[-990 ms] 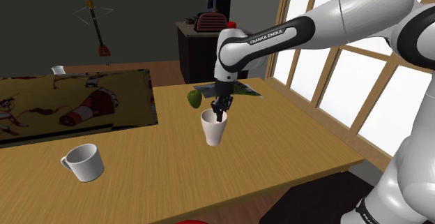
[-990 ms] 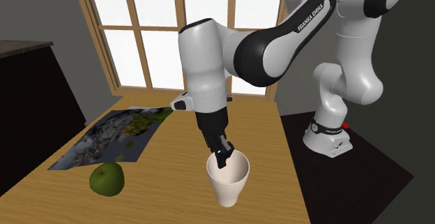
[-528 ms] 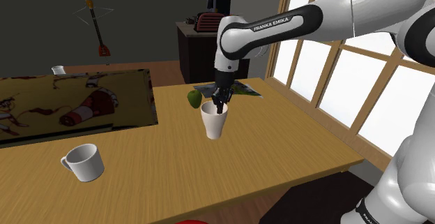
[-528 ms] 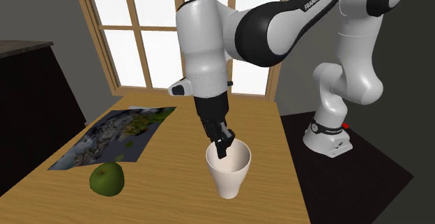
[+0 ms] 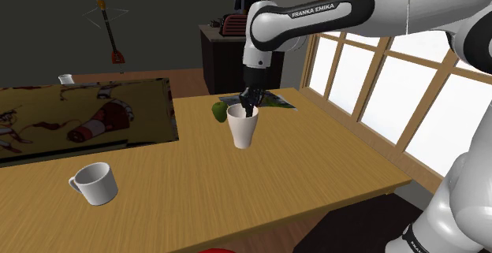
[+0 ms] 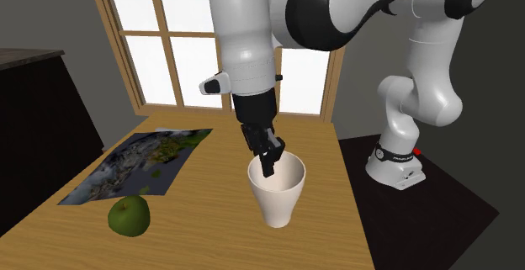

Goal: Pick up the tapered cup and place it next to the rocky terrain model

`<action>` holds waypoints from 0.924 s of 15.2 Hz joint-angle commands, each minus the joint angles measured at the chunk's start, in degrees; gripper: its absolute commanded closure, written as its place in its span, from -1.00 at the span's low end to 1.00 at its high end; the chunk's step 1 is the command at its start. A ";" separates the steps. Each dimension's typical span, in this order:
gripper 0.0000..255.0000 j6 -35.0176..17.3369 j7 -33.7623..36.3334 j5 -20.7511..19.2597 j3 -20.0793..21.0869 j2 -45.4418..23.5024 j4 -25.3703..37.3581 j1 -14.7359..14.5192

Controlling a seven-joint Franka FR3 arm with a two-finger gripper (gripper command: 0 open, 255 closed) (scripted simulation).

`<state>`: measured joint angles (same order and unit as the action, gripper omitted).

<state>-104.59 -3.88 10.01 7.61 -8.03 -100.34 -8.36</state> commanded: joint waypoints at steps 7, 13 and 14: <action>1.00 5.91 0.85 -0.15 -0.07 0.48 5.48 0.13; 1.00 10.51 1.61 -0.27 -0.07 0.26 10.36 0.16; 1.00 11.30 1.74 -0.29 -0.07 0.17 11.24 0.16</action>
<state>-93.96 -2.23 9.74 7.55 -7.74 -89.88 -8.21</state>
